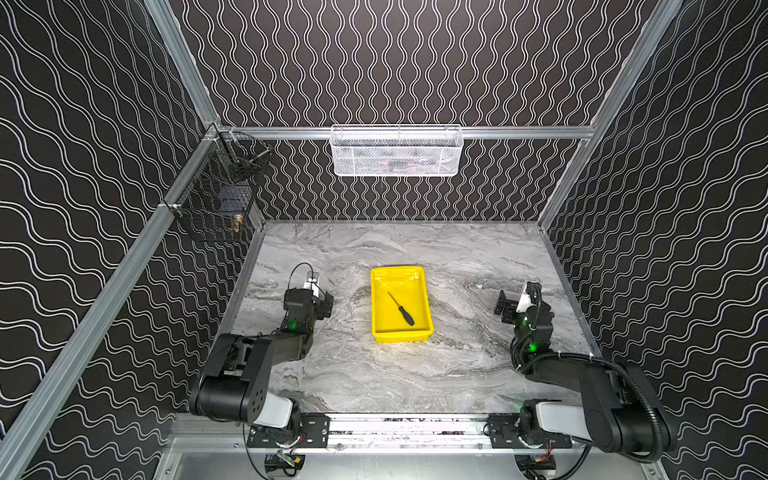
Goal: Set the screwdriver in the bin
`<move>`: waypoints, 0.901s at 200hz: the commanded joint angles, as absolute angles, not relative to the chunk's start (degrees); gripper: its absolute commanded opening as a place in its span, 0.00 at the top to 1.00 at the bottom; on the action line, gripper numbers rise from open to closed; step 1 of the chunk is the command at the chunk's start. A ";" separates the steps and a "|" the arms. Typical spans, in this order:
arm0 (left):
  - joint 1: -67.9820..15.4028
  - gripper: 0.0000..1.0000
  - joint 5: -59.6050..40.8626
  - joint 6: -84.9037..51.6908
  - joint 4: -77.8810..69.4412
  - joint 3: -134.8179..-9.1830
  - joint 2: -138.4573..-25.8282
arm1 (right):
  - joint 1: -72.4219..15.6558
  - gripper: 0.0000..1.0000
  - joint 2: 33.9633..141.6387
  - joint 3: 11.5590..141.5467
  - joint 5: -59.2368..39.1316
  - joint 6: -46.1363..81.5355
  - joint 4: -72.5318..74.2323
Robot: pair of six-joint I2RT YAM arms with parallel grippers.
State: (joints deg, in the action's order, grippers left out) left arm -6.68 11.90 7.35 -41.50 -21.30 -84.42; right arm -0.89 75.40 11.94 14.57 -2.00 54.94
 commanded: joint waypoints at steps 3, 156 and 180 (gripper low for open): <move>-4.44 0.01 5.14 3.88 -53.47 -20.46 -86.83 | 0.97 0.01 77.63 13.83 11.96 1.16 59.73; -2.72 0.01 2.27 3.75 -58.53 -21.30 -94.94 | 2.72 0.01 88.05 16.11 5.44 1.01 64.97; -2.72 0.01 2.26 3.70 -58.13 -21.36 -94.77 | 2.72 0.01 88.68 14.97 5.27 0.45 68.57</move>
State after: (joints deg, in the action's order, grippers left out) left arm -2.87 2.26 4.45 -57.30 -21.32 -94.89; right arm 2.72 88.25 15.73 5.26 0.89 63.88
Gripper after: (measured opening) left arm 0.989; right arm 0.993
